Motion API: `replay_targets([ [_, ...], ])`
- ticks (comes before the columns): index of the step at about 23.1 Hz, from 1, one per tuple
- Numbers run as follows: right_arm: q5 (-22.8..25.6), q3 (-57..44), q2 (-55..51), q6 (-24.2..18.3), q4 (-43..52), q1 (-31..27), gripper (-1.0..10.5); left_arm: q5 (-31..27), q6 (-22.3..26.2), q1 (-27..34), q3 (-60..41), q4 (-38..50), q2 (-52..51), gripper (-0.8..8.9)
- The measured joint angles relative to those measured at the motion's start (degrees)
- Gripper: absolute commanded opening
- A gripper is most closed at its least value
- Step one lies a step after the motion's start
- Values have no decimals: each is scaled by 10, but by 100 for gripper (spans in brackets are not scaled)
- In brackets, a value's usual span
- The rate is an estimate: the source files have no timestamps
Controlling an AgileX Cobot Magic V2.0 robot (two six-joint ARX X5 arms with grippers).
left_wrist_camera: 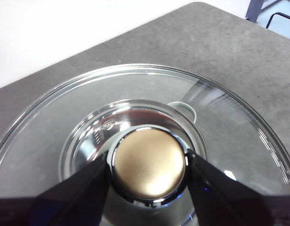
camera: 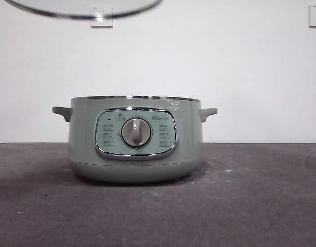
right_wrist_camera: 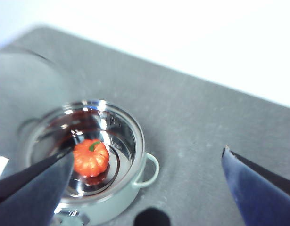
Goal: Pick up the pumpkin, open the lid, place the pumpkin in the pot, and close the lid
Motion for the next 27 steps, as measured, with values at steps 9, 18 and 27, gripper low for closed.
replay_targets([
  [9,-41,0,-92,24,-78,0,564,5,1,0,0,94,128,-9],
  [18,-41,0,-110,28,-114,0,564,6,2,-4,0,154,211,-9],
  [27,-41,0,-108,28,-116,0,564,5,2,-7,0,180,250,-9],
])
